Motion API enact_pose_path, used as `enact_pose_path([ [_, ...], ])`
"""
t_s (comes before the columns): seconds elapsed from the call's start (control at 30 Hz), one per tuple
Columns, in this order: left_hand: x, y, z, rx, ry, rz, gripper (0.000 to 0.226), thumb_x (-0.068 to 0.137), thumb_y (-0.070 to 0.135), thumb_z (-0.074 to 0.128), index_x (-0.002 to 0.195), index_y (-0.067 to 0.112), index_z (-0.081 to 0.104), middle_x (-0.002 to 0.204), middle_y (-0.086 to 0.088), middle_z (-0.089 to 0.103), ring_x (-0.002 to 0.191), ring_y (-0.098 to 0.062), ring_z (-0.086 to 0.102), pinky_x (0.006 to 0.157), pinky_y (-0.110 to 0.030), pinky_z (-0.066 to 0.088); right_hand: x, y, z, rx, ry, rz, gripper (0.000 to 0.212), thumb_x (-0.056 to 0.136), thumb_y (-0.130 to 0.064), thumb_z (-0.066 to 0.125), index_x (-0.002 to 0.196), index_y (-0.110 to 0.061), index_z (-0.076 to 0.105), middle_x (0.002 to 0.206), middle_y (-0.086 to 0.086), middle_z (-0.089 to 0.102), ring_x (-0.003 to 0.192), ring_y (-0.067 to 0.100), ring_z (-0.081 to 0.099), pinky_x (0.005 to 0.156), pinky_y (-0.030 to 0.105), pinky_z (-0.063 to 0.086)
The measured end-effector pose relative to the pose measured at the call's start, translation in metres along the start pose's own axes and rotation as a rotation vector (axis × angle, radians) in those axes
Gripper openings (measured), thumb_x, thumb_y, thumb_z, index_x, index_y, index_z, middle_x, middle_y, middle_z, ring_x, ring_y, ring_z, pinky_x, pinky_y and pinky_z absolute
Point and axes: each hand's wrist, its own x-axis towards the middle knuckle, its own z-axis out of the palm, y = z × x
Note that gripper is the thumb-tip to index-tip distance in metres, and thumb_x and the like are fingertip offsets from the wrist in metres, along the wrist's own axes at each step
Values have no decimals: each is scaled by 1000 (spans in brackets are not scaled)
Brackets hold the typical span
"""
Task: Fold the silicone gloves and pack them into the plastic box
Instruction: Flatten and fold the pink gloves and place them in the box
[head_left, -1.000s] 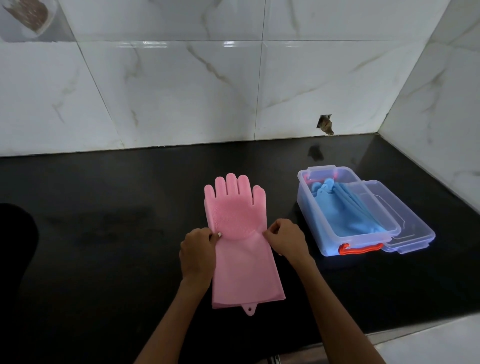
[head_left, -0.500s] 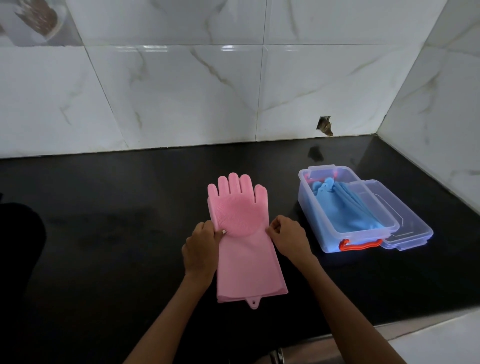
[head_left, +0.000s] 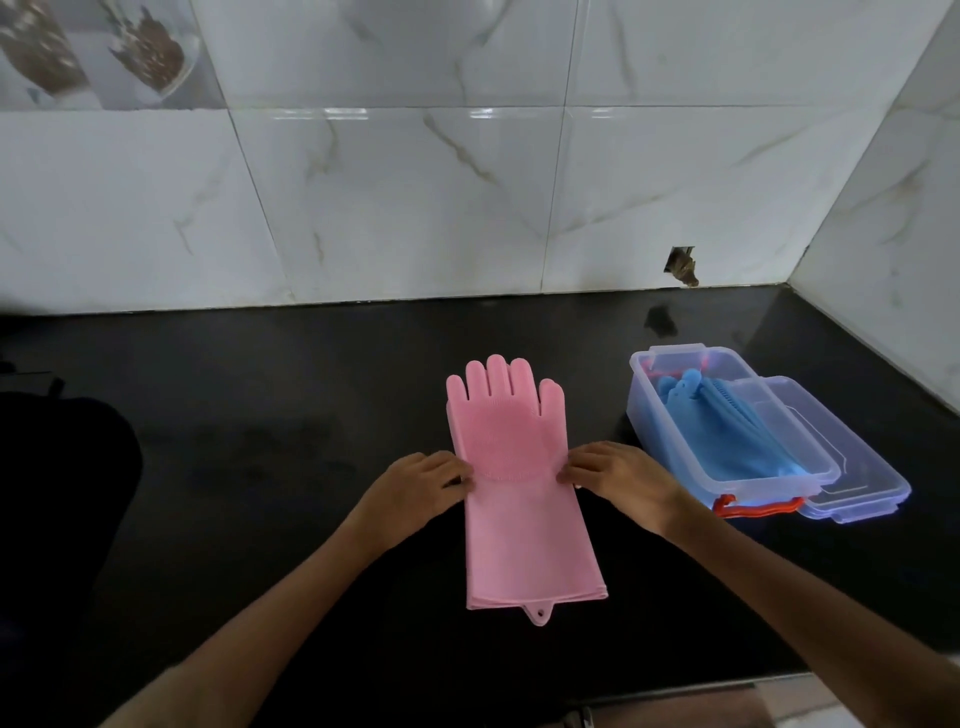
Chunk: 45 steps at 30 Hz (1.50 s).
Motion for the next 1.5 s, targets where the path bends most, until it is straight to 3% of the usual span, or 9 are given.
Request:
enact_pose_path([
  [0.1,22,17,-19,-11,329,36,15,77,20,76,87,15,67,74,-5,74,61,-17,71,54,-33,59,4,5,1,-211,8,-202,49,90,-20,59,137,-28,44,147,-2,42,137,19,37,111,27,20],
  [0.2,69,55,-27,-216,297,-322,47,100,26,10,69,17,44,56,-5,53,49,-29,52,47,-45,51,5,2,4,-129,48,-174,45,89,-20,61,132,-26,50,142,-2,48,131,18,46,110,29,29],
  [0.37,131,55,4,-132,425,-841,22,89,30,27,71,18,32,71,-5,31,70,-32,26,71,-48,27,6,-15,7,24,141,-133,43,82,-10,65,123,-20,58,129,3,60,112,25,61,99,35,47],
  [0.6,101,43,8,-77,437,-930,31,93,38,18,82,19,39,80,-4,37,78,-27,30,75,-48,28,14,-42,9,345,89,-106,23,95,-39,38,112,-48,51,123,-33,48,109,-3,53,104,22,41],
  [0.73,93,37,12,-82,382,-942,43,92,50,16,98,20,47,98,-5,50,93,-26,41,93,-50,29,20,-41,13,242,95,-189,37,90,-22,59,124,-36,55,133,-13,55,114,9,58,103,21,37],
  [1.0,96,32,27,-149,371,-976,44,86,60,18,103,30,46,111,2,51,103,-25,45,104,-53,24,28,-27,4,158,-74,-278,53,90,-60,21,130,-39,49,134,-19,52,122,5,49,109,21,28],
  [1.13,99,31,30,-170,383,-995,44,86,61,20,103,30,47,113,2,51,104,-25,45,105,-53,23,34,-23,10,71,-49,-262,36,96,-45,39,130,-39,49,136,-21,51,125,3,47,102,5,12],
  [1.3,100,31,28,-171,363,-1000,46,85,62,20,105,30,48,116,1,51,108,-26,46,105,-54,22,30,-23,16,75,19,-367,47,74,-80,29,105,-58,55,111,-40,51,102,-7,55,109,25,37],
  [1.5,100,33,26,-124,327,-996,47,86,61,19,107,30,48,117,1,51,108,-26,45,105,-54,23,32,-26,4,-69,157,-541,53,55,-29,89,105,-31,71,112,-8,70,100,9,68,87,22,46],
])
